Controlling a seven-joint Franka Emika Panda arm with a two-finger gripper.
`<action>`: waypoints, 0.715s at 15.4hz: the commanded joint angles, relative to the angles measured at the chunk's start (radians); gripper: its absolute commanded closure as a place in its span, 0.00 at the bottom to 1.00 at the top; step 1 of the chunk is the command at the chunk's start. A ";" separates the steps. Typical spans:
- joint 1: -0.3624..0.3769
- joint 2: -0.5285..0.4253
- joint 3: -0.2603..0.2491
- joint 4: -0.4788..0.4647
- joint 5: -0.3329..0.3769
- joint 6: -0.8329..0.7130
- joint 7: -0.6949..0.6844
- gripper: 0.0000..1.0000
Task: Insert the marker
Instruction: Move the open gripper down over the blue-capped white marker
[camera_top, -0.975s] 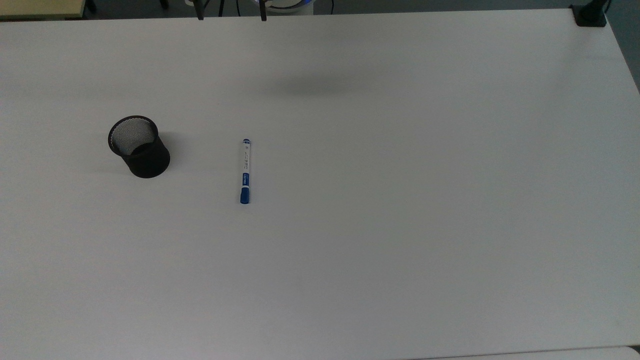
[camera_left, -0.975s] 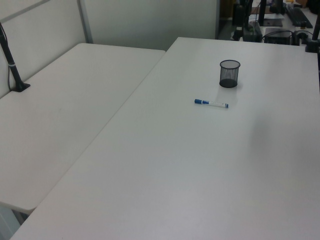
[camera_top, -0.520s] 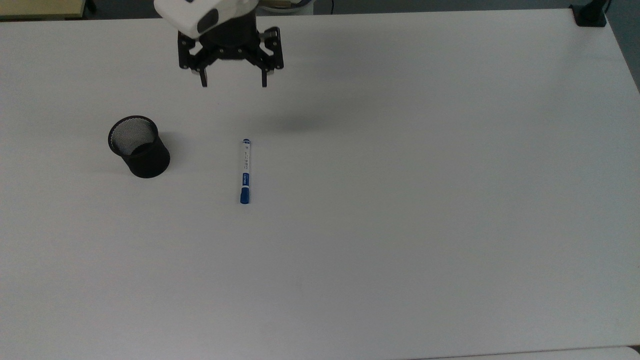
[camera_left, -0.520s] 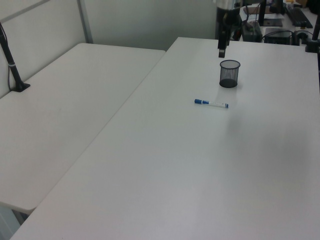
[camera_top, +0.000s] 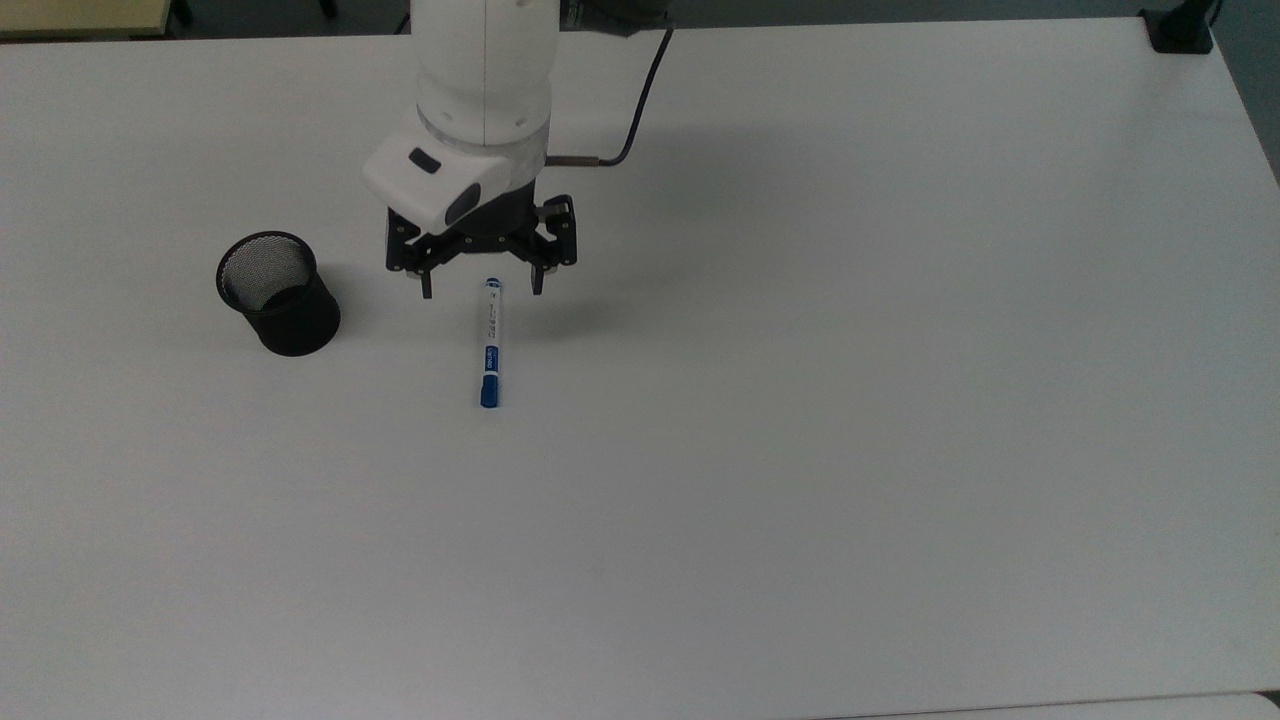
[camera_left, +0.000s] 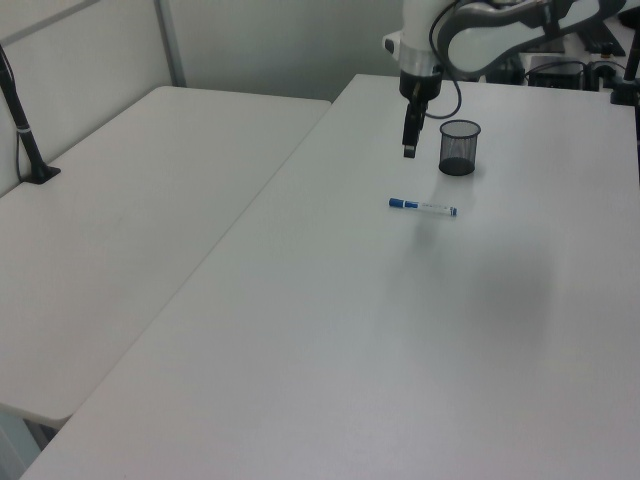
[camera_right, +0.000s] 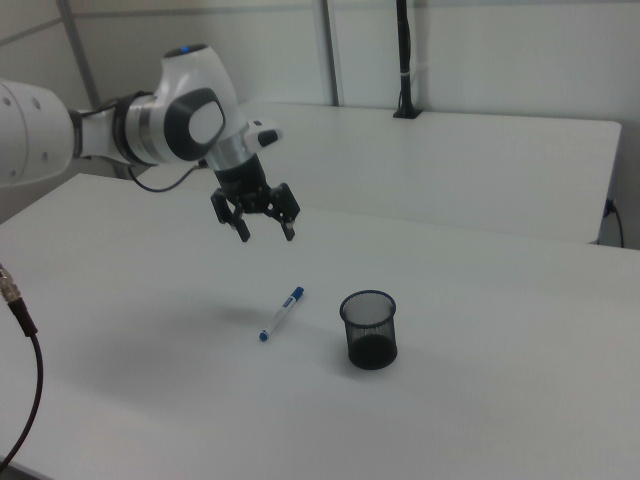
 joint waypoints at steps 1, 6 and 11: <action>0.003 0.045 -0.012 -0.004 -0.027 0.035 0.017 0.00; 0.004 0.106 -0.010 -0.004 -0.059 0.035 0.018 0.07; 0.003 0.171 -0.010 -0.032 -0.058 0.180 0.187 0.19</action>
